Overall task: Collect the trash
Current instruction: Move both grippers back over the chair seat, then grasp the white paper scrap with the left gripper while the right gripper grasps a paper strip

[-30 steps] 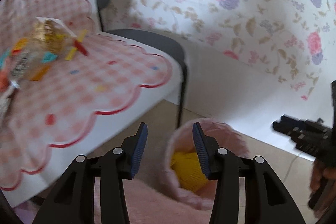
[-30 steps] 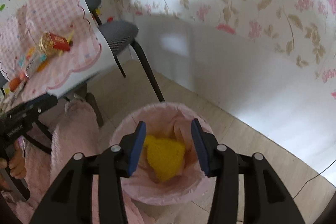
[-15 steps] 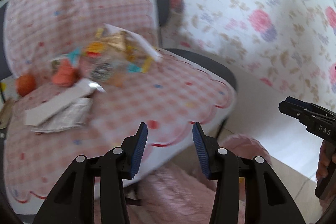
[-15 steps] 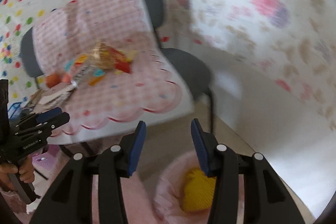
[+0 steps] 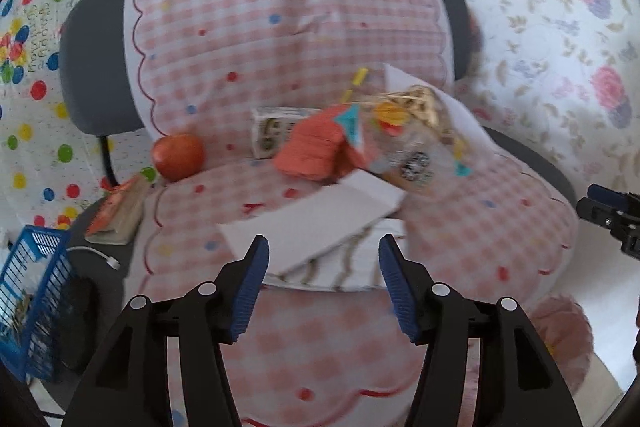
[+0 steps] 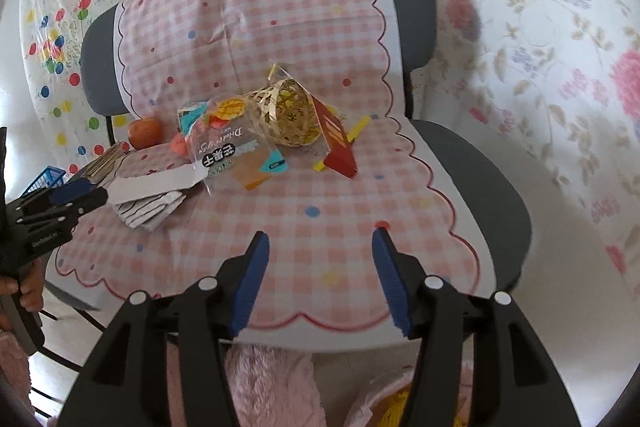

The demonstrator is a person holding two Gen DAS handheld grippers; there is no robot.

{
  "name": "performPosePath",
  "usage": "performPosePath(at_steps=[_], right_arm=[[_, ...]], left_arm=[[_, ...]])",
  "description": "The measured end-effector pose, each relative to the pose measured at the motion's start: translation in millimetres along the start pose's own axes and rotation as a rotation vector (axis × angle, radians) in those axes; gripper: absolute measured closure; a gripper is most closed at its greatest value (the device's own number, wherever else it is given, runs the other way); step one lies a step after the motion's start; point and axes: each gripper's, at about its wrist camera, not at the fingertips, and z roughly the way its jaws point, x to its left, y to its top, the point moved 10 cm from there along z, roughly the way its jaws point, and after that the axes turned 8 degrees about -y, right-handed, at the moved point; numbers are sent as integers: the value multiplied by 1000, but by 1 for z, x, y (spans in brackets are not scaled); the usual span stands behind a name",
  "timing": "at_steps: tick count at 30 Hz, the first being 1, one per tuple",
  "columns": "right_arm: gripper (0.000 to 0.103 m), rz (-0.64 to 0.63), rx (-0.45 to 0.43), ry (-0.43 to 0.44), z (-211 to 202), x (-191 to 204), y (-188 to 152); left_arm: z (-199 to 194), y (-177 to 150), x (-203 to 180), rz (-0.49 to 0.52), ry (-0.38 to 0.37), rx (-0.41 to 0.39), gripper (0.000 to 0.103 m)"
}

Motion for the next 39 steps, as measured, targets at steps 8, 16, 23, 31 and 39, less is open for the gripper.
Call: performPosePath(at_steps=[8, 16, 23, 31, 39], right_arm=[[49, -6, 28, 46, 27, 19, 3], [48, -14, 41, 55, 34, 24, 4], [48, -33, 21, 53, 30, 29, 9], [40, -43, -15, 38, 29, 26, 25], [46, -77, -66, -17, 52, 16, 57]], left_arm=[[44, -11, 9, 199, 13, 114, 44], [64, -20, 20, 187, 4, 175, 49], [63, -13, 35, 124, 18, 173, 89], [13, 20, 56, 5, 30, 19, 102], [-5, 48, 31, -39, -27, -63, 102]])
